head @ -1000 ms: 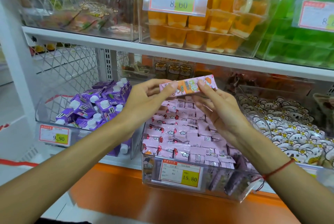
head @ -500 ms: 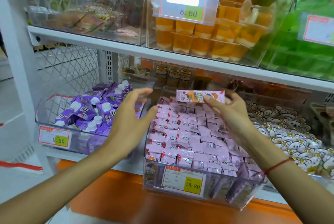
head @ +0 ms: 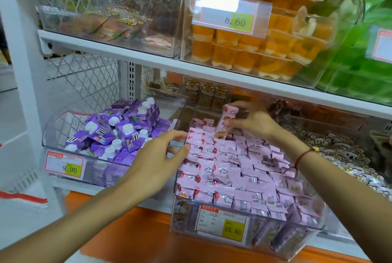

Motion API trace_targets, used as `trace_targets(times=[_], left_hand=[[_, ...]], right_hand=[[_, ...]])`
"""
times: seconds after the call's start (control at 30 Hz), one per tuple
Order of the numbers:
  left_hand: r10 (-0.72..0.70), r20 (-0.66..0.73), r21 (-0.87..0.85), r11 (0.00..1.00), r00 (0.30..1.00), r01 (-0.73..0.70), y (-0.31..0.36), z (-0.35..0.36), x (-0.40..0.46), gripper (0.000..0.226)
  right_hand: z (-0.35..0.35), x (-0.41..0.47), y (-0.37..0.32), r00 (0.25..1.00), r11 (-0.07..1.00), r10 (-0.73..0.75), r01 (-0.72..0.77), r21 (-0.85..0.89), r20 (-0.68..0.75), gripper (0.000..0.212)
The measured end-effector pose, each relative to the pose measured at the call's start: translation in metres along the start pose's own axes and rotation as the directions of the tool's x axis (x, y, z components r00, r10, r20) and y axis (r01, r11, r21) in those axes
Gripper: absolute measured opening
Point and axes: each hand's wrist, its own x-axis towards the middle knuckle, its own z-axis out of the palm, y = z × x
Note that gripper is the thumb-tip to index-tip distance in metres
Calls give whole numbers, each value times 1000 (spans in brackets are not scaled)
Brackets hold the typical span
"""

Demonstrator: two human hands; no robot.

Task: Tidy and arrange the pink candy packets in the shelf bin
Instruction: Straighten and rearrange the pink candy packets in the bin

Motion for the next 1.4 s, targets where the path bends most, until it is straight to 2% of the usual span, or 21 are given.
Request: trace_targets(times=[0.1, 0.2, 0.27, 0.33, 0.37, 0.4, 0.43, 0.5, 0.57, 0.63, 0.7, 0.8, 0.93, 1.0, 1.07, 1.13, 1.2, 1.3, 1.4], left_hand=[[19, 16, 17, 1000, 1000, -19, -1, -1, -2, 30], [21, 23, 17, 1000, 1000, -22, -2, -1, -1, 30], [20, 24, 14, 1000, 1000, -20, -3, 0, -1, 30], [17, 16, 8, 1000, 1000, -17, -4, 1, -1, 30], [12, 10, 0, 1000, 1000, -12, -4, 1, 0, 29], [9, 5, -6, 1000, 1000, -9, -5, 1, 0, 28], [8, 1, -7, 1000, 1000, -8, -5, 2, 1, 28], [9, -2, -7, 1000, 1000, -9, -6, 2, 1, 27], [12, -4, -11, 1000, 1000, -12, -6, 3, 2, 27], [19, -6, -5, 1000, 1000, -19, -6, 3, 2, 27], [22, 0, -2, 1000, 1000, -22, -6, 3, 2, 28], [28, 15, -4, 1000, 1000, -27, -7, 1, 2, 30], [41, 35, 12, 999, 999, -42, -8, 0, 3, 27], [55, 10, 60, 997, 998, -55, -7, -1, 4, 23], [119, -43, 179, 978, 992, -109, -4, -3, 7, 23], [226, -63, 279, 939, 972, -200, 5, -3, 17, 27], [281, -47, 305, 918, 959, -254, 17, 0, 38, 28], [197, 125, 314, 922, 972, -228, 32, 15, 88, 26], [67, 325, 420, 883, 943, -207, 35, 40, 133, 28]], right_hand=[[18, 3, 0, 995, 995, 3, 8, 102, -103, 45], [33, 4, 6, 983, 975, 84, -47, 216, -164, 36], [36, 5, 10, 965, 934, 188, -118, 338, -183, 28], [34, 5, 15, 920, 834, 342, -204, 512, -191, 25], [32, 3, 18, 900, 790, 397, -234, 567, -182, 25], [30, 0, 20, 898, 789, 402, -239, 566, -181, 24], [27, -2, 23, 917, 838, 353, -220, 499, -189, 23], [22, -7, 24, 975, 958, 136, -85, 274, -173, 22], [22, -10, 15, 994, 998, -62, 65, 27, -91, 22], [31, -10, 12, 993, 979, -115, 116, -166, 17, 19], [40, -11, 14, 994, 959, -51, 76, -273, 97, 11], [43, -16, 21, 991, 967, 10, 24, -253, 131, 12], [38, -25, 26, 973, 943, -17, 92, -318, 231, 27], [36, -32, 28, 977, 957, -55, 111, -266, 207, 30], [35, -40, 32, 987, 976, -71, 98, -196, 142, 38], [36, -46, 39, 981, 964, -48, 95, -248, 188, 41], [39, -49, 44, 970, 956, 20, 52, -289, 241, 42], [40, -48, 43, 976, 957, 5, 59, -285, 218, 42], [36, -45, 41, 975, 939, -15, 90, -332, 223, 42]])
